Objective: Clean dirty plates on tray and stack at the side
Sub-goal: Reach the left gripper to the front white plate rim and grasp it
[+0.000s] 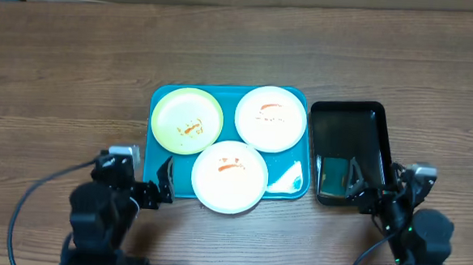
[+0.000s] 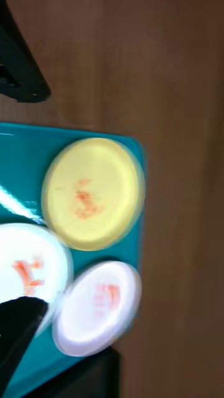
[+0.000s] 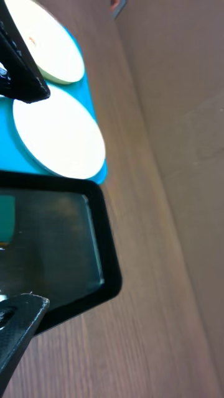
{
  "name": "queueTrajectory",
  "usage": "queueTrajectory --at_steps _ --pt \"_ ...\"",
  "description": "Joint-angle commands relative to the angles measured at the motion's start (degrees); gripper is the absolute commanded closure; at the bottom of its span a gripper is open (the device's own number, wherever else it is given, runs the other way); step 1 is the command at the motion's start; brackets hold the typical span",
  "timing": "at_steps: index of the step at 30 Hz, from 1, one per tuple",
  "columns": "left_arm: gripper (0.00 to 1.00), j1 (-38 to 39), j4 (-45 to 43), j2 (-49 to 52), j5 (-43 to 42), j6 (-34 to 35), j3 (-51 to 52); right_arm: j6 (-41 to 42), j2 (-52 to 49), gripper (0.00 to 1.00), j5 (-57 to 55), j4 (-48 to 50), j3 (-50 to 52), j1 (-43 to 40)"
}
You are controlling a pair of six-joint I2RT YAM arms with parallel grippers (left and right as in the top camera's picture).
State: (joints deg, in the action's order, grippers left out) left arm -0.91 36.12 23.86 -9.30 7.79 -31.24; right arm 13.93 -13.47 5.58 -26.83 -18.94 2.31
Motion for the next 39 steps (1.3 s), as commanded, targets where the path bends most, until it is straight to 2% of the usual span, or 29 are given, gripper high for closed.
queueTrajectory --at_steps 1,8,13,17,19,23,27,30,39 --pt "0.0 -0.5 5.8 8.7 0.4 0.8 -8.3 4.1 -7.8 0.0 0.3 -5.4 -9.4 0.3" --pt "0.0 -0.5 19.1 22.6 -2.4 0.8 -22.0 3.7 -27.0 0.0 2.2 -21.7 -27.0 0.3" --pt "0.0 -0.5 22.0 27.2 -3.6 2.1 -24.3 4.1 -35.8 0.0 3.1 -26.9 -34.2 0.3" --pt "0.02 -0.3 21.3 29.7 -8.9 0.7 -24.3 4.1 -38.8 0.0 5.3 -26.3 -35.0 0.3" --pt "0.06 0.9 21.4 31.4 -8.4 -1.3 -24.2 3.7 -39.8 0.0 5.0 -26.3 -35.0 0.3" --pt "0.07 4.5 21.1 36.0 -8.1 -4.4 -24.2 3.7 -41.7 0.0 5.0 -26.5 -35.0 0.3" --pt "0.08 8.5 21.2 42.1 -8.1 -4.5 -24.2 3.7 -43.6 0.0 5.0 -26.7 -35.0 0.3" --pt "0.14 10.8 21.2 47.8 -8.1 -4.4 -24.2 3.7 -44.7 0.0 5.0 -27.0 -35.0 0.3" --pt "0.26 11.2 20.4 63.2 -8.1 -4.4 -24.2 3.7 -45.9 0.0 5.0 -27.3 -35.0 0.3"
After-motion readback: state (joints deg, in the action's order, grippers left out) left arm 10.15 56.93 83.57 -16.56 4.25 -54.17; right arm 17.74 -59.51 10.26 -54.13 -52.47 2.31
